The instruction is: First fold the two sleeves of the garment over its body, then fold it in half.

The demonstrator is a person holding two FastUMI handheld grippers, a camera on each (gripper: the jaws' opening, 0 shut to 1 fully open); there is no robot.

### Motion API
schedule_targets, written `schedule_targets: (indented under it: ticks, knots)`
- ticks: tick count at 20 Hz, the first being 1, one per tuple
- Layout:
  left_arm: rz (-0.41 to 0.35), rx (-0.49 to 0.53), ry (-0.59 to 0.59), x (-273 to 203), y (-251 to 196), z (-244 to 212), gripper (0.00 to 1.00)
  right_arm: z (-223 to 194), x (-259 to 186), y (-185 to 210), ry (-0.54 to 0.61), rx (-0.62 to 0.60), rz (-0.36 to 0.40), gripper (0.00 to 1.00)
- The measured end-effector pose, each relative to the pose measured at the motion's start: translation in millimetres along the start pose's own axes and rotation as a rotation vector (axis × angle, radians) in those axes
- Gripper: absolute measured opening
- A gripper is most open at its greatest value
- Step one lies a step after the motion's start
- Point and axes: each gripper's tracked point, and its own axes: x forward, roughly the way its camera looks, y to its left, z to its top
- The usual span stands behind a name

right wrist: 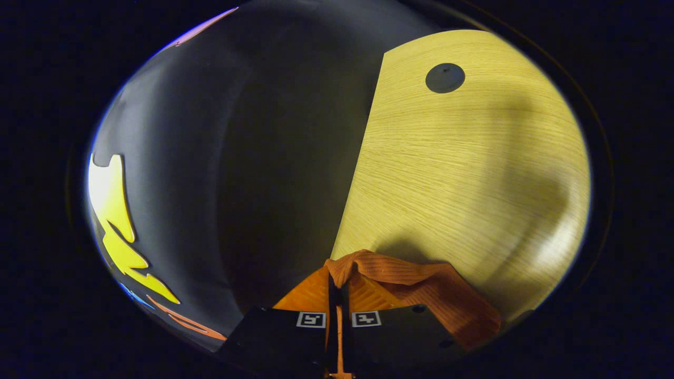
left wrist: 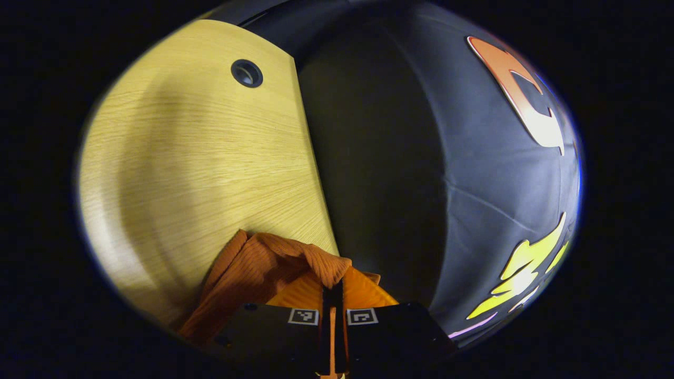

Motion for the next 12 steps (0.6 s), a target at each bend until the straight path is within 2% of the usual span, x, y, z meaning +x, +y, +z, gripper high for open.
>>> schedule_targets:
  ticks: [2, 3, 4, 6, 7, 8, 10, 11, 12]
  knots:
    - [-0.017, -0.034, -0.001, 17, -3, -3, 0.1, 6, 10, 7, 0.016, -0.009, -0.004, 0.07]
    - [-0.047, -0.047, 0.01, 16, -11, -6, 0.0, 6, 10, 13, 0.015, 0.008, 0.011, 0.1]
    - [-0.053, -0.047, 0.015, 16, -12, -8, 0.12, 7, 6, 11, 0.024, 0.053, 0.01, 0.1]
    - [-0.064, -0.056, -0.003, 18, -13, -4, 0.25, 9, 3, 20, 0.031, 0.126, 0.045, 0.42]
    - [-0.08, -0.077, -0.019, 17, -18, -1, 0.41, 11, 0, 23, 0.03, 0.158, 0.06, 0.59]
    - [-0.09, -0.094, -0.036, 14, -21, 2, 0.36, 14, 1, 22, 0.028, 0.169, 0.052, 0.76]
    - [-0.094, -0.108, -0.053, 14, -24, 3, 0.8, 16, -4, 24, 0.04, 0.17, 0.043, 0.97]
    - [-0.09, -0.108, -0.054, 10, -25, 2, 0.96, 19, -10, 28, 0.044, 0.165, 0.048, 0.97]
    - [-0.084, -0.107, -0.044, 8, -26, 0, 0.96, 21, -15, 35, 0.041, 0.149, 0.052, 0.97]
